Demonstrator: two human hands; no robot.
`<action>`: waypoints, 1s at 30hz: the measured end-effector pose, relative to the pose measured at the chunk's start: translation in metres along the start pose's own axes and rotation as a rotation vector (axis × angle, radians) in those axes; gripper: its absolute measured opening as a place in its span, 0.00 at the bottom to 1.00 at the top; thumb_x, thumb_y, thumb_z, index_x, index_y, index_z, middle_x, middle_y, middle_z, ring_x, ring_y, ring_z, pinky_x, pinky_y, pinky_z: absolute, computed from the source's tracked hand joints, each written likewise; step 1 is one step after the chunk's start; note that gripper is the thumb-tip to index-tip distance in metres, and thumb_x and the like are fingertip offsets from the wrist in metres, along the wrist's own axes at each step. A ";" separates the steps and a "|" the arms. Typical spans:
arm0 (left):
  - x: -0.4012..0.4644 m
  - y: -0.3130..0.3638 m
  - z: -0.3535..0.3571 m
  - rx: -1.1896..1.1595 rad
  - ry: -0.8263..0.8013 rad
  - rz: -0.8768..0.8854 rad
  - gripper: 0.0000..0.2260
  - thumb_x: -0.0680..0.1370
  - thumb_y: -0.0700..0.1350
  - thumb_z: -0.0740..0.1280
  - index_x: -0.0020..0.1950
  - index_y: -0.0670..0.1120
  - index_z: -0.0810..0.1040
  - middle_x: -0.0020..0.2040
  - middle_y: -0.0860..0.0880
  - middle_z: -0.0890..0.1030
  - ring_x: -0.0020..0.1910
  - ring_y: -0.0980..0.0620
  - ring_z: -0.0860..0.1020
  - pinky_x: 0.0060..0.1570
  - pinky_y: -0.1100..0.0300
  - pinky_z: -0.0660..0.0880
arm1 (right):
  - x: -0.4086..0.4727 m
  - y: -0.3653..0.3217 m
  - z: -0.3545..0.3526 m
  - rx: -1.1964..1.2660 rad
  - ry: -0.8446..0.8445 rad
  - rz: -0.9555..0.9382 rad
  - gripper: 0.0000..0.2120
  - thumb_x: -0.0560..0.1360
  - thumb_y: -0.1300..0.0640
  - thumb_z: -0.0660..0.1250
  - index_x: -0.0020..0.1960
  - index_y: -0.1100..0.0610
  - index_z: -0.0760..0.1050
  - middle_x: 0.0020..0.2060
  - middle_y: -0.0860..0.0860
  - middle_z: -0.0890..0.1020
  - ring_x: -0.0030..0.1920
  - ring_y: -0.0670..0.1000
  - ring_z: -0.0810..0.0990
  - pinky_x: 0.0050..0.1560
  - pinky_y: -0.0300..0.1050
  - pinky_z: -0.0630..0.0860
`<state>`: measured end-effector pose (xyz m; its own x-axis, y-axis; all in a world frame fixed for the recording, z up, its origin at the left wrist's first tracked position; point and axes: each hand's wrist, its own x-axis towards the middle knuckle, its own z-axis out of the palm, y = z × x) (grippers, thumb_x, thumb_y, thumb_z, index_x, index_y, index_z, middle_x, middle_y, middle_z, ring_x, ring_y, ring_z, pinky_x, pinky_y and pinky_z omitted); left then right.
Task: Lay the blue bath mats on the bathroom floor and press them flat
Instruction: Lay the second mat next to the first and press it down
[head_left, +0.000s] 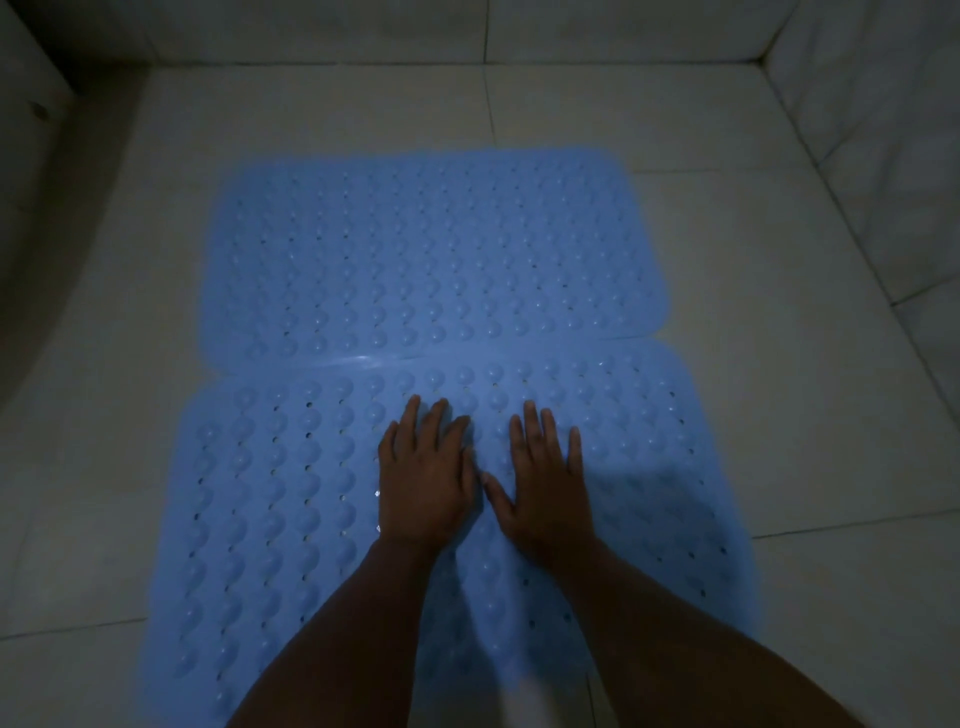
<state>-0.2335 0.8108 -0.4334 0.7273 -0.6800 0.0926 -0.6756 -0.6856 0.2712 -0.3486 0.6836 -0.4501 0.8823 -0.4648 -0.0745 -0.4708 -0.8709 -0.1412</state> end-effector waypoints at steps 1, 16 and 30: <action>0.001 0.001 0.002 0.003 0.004 -0.001 0.20 0.82 0.52 0.58 0.70 0.48 0.78 0.75 0.44 0.74 0.80 0.40 0.63 0.72 0.39 0.66 | 0.000 0.000 0.001 0.005 0.015 -0.001 0.36 0.82 0.37 0.53 0.81 0.60 0.58 0.82 0.57 0.53 0.82 0.58 0.50 0.77 0.67 0.53; 0.012 -0.005 0.011 0.009 0.029 -0.089 0.20 0.82 0.52 0.58 0.71 0.49 0.77 0.79 0.45 0.69 0.81 0.40 0.61 0.72 0.38 0.64 | 0.004 -0.001 0.003 0.034 -0.025 0.018 0.40 0.79 0.33 0.53 0.82 0.58 0.53 0.83 0.56 0.49 0.83 0.55 0.46 0.79 0.65 0.49; 0.019 0.078 0.001 -0.114 0.028 0.024 0.21 0.82 0.52 0.58 0.71 0.48 0.77 0.77 0.44 0.71 0.79 0.38 0.64 0.71 0.38 0.67 | 0.036 0.088 -0.098 0.403 -0.162 0.226 0.21 0.81 0.43 0.63 0.69 0.52 0.76 0.69 0.51 0.77 0.71 0.54 0.73 0.72 0.52 0.68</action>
<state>-0.2722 0.7442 -0.4120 0.7150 -0.6875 0.1267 -0.6761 -0.6338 0.3757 -0.3584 0.5750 -0.3687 0.7619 -0.5763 -0.2957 -0.6410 -0.6051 -0.4721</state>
